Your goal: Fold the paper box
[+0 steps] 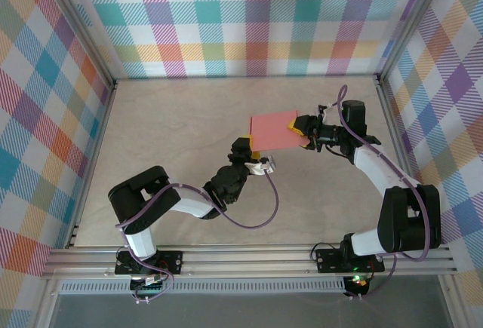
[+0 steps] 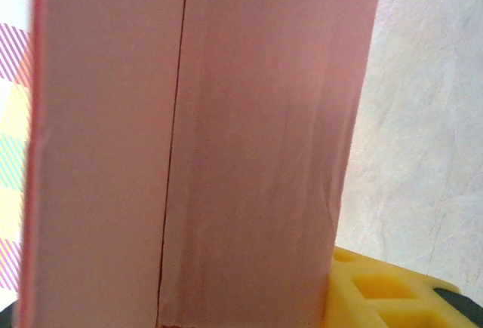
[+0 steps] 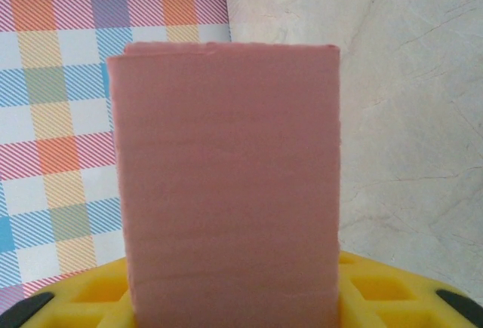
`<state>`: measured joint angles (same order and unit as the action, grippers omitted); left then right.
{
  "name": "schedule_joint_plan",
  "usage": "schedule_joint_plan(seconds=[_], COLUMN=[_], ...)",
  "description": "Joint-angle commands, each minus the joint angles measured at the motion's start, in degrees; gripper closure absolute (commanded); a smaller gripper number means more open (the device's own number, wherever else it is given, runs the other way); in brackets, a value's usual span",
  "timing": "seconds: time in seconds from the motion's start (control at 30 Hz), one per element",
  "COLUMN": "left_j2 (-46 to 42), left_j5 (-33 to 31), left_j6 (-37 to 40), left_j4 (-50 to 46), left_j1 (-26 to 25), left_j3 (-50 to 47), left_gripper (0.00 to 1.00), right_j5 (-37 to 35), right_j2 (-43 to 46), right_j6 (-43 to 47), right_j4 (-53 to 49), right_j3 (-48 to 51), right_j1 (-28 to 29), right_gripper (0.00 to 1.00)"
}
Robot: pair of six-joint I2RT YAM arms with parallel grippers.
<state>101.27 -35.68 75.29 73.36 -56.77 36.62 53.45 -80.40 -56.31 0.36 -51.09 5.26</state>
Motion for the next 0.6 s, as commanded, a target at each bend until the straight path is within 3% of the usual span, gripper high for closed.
schedule_joint_plan(seconds=[0.0, 0.4, 0.57], left_j2=[-2.1, -3.7, -5.4], left_j5=[-0.9, -0.6, 0.1], left_j6=[-2.4, -7.1, -10.4], left_j4=[-0.2, -4.3, -10.0], left_j1=[-0.5, -0.5, -0.5], left_j3=[0.9, 1.1, 1.3], left_gripper=[0.54, 0.58, 0.59], right_j5=[1.2, 0.5, -3.1], right_j2=[1.5, 2.0, 3.0], right_j6=[0.0, 1.4, 4.3], right_j4=[0.8, -1.6, -6.1], right_j3=[0.1, -0.7, -1.4], right_j1=[-0.1, -0.1, -0.2], right_gripper=[0.52, 0.36, 0.18])
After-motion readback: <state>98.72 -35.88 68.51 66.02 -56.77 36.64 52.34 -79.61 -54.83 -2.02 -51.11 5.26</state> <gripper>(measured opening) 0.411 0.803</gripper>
